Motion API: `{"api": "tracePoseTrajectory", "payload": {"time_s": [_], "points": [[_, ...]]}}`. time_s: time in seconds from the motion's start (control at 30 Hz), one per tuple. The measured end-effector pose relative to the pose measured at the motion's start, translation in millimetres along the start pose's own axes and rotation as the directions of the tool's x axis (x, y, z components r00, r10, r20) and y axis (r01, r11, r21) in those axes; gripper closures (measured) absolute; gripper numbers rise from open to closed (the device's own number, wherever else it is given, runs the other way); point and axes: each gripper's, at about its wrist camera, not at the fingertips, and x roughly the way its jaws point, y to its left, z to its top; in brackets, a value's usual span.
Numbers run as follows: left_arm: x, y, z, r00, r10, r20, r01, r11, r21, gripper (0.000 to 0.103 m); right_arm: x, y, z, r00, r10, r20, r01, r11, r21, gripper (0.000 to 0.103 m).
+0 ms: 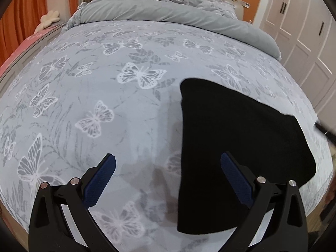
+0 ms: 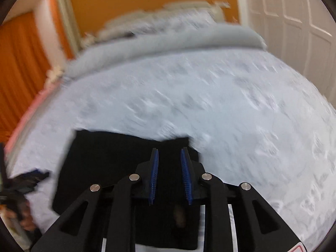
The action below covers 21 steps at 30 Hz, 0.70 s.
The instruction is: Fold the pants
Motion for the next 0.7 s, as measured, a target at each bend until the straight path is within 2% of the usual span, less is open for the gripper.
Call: {"api": "tracePoseTrajectory", "payload": {"time_s": [0.1, 0.17, 0.2, 0.23, 0.3, 0.37, 0.4, 0.47, 0.53, 0.63, 0.7], "points": [[8.2, -9.6, -8.0, 0.999, -0.004, -0.039, 0.005, 1.000, 0.028, 0.005, 11.1, 30.9, 7.8, 0.989, 0.147, -0.025, -0.148, 0.989, -0.024, 0.080], [14.1, -13.6, -13.1, 0.997, -0.023, -0.072, 0.026, 0.999, 0.039, 0.005, 29.0, 56.9, 12.9, 0.979, 0.190, -0.066, -0.195, 0.978, -0.071, 0.080], [16.6, -15.1, -16.3, 0.996, -0.032, -0.085, 0.036, 0.999, 0.037, 0.005, 41.5, 74.4, 16.1, 0.976, 0.197, -0.094, -0.207, 0.973, -0.107, 0.076], [18.3, -15.7, -18.8, 0.995, -0.040, -0.093, 0.043, 0.999, 0.034, 0.005, 53.3, 91.5, 18.3, 0.972, 0.202, -0.119, -0.217, 0.967, -0.136, 0.067], [21.4, -14.9, -23.5, 0.993, -0.067, -0.101, 0.070, 0.997, 0.027, 0.005, 76.9, 117.1, 21.4, 0.965, 0.209, -0.158, -0.236, 0.956, -0.175, 0.064], [25.9, -9.5, -25.9, 0.982, -0.142, -0.121, 0.143, 0.990, 0.000, 0.033, 99.2, 138.9, 16.1, 0.958, 0.204, -0.203, -0.244, 0.949, -0.201, 0.064], [31.8, -2.5, -26.5, 0.954, -0.254, -0.160, 0.248, 0.967, -0.058, 0.058, 107.6, 149.3, 11.7, 0.956, 0.195, -0.220, -0.242, 0.947, -0.212, 0.064], [32.4, 10.6, -24.1, 0.941, -0.298, -0.159, 0.281, 0.952, -0.123, 0.071, 118.7, 166.7, 5.9, 0.953, 0.178, -0.245, -0.235, 0.946, -0.224, 0.064], [25.3, 25.7, -19.8, 0.937, -0.321, -0.135, 0.300, 0.941, -0.156, 0.089, 121.8, 177.7, 3.0, 0.948, 0.193, -0.254, -0.251, 0.943, -0.219, 0.064], [13.2, 46.4, -16.4, 0.940, -0.324, -0.109, 0.302, 0.936, -0.179, 0.093, 122.6, 196.0, 5.5, 0.945, 0.235, -0.230, -0.285, 0.934, -0.217, 0.062], [15.2, 55.0, -17.7, 0.942, -0.306, -0.136, 0.285, 0.946, -0.155, 0.093, 128.3, 204.1, 4.7, 0.947, 0.225, -0.228, -0.278, 0.931, -0.236, 0.059]]}}
